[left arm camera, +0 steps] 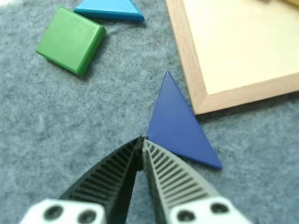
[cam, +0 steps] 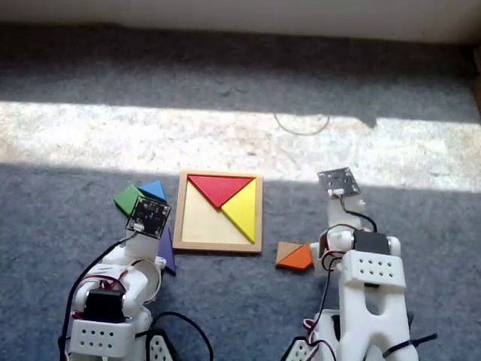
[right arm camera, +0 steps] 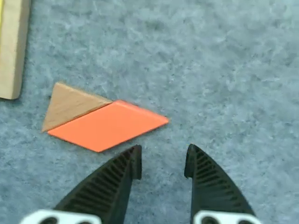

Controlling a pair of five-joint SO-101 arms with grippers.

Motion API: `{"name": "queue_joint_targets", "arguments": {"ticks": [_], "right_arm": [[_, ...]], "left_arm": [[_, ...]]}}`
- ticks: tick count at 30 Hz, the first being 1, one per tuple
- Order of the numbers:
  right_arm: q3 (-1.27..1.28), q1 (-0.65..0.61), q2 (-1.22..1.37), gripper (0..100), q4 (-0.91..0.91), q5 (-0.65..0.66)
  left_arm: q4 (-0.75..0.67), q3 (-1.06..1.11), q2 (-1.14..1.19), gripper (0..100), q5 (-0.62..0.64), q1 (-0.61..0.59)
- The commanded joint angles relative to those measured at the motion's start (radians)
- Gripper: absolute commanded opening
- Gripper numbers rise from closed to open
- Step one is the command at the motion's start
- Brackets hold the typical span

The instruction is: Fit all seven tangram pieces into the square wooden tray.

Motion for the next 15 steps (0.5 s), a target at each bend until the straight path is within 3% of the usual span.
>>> {"name": "queue_joint_targets", "arguments": {"ticks": [1,5,11,15], "right_arm": [[0.053,0.024,-0.025,10.7,-0.074,-0.002],[0.117,0.061,-0.025,7.6,-0.151,0.0],[0.179,0.094,-0.025,7.4,-0.188,0.0],[0.183,0.133,-0.025,7.4,-0.188,-0.005]], "left_arm": [[0.003,0.018,-0.031,1,0.008,0.013],[0.012,-0.107,-0.031,1,0.006,-0.01],[0.0,-0.367,-0.033,1,0.002,-0.239],[-0.117,-0.464,-0.025,5,-0.253,-0.294]]}}
